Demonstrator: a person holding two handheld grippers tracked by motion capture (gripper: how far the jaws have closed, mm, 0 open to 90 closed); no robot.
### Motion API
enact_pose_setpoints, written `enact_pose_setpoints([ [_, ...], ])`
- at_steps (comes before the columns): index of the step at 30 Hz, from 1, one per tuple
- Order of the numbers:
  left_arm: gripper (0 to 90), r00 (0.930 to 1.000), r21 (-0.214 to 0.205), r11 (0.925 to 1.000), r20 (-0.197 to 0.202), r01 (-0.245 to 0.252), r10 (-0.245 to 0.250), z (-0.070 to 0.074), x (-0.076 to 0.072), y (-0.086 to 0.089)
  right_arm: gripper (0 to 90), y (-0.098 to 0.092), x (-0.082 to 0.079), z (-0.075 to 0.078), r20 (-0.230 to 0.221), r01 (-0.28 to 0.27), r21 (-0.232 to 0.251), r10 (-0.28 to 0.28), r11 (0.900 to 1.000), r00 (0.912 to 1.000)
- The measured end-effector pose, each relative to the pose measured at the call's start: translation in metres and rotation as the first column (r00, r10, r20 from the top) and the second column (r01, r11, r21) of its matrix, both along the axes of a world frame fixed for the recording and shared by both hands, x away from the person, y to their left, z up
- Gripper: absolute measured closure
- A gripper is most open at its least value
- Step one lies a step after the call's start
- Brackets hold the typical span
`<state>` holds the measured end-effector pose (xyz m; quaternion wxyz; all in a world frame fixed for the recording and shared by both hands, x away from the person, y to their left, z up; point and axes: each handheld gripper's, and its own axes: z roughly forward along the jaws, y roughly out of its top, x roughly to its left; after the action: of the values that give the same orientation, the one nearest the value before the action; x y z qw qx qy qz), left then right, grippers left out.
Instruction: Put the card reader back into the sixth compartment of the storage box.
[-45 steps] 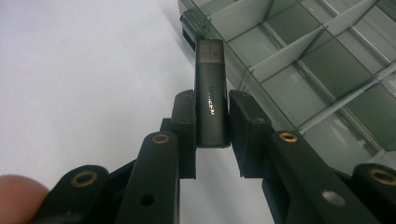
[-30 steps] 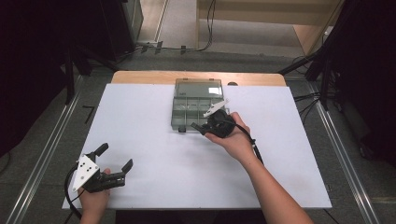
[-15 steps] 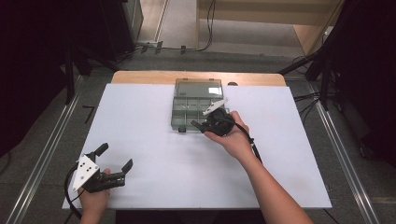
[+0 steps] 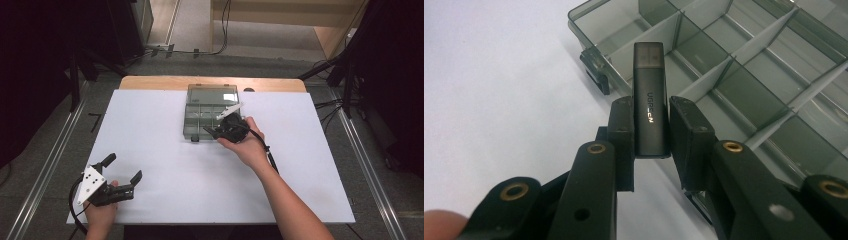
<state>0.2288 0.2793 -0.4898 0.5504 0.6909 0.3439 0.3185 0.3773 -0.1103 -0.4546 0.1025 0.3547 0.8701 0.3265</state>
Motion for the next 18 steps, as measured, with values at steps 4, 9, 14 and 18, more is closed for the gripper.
enact_pose_setpoints([
  [4,0.0,1.0000,-0.002,1.0000,0.000,0.000,0.000,0.000,0.000,0.000,70.5,0.004,0.003,0.000,-0.003,0.004,-0.004,-0.004,1.0000,1.0000],
  [9,0.0,1.0000,-0.003,1.0000,0.000,0.001,-0.001,0.000,0.000,0.000,70.5,0.006,0.007,0.000,-0.006,0.008,-0.009,-0.008,0.9999,1.0000],
  [14,0.0,1.0000,-0.005,1.0000,0.000,0.001,-0.001,0.000,0.000,0.001,70.5,0.008,0.012,-0.003,-0.016,0.022,-0.007,-0.022,0.9997,0.9996],
  [18,0.0,1.0000,-0.005,1.0000,0.000,0.001,-0.001,0.000,0.000,0.001,70.5,0.009,0.016,-0.003,-0.018,0.033,-0.002,-0.033,0.9995,0.9993],
])
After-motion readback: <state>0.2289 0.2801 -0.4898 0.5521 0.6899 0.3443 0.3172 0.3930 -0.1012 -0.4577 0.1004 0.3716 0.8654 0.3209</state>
